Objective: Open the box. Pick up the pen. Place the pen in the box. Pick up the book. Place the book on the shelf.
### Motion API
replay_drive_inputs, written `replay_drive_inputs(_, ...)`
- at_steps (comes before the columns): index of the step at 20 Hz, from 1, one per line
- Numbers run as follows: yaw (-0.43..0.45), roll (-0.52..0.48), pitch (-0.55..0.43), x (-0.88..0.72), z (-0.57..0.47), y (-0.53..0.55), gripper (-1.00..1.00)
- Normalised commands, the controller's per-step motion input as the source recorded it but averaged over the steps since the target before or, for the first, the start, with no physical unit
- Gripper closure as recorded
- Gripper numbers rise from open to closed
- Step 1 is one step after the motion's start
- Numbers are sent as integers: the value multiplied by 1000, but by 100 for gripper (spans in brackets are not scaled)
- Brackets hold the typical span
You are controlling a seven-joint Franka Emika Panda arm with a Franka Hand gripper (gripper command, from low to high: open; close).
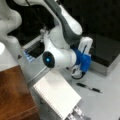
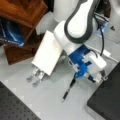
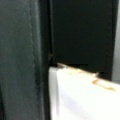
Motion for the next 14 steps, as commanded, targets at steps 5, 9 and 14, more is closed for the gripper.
replay_drive_inputs(5, -28, 98, 68, -46, 11, -18, 100)
replay_drive_inputs(9, -21, 72, 53, -70, 5, -33, 100)
replay_drive_inputs(14, -15, 66, 45, -82, 6, -40, 100)
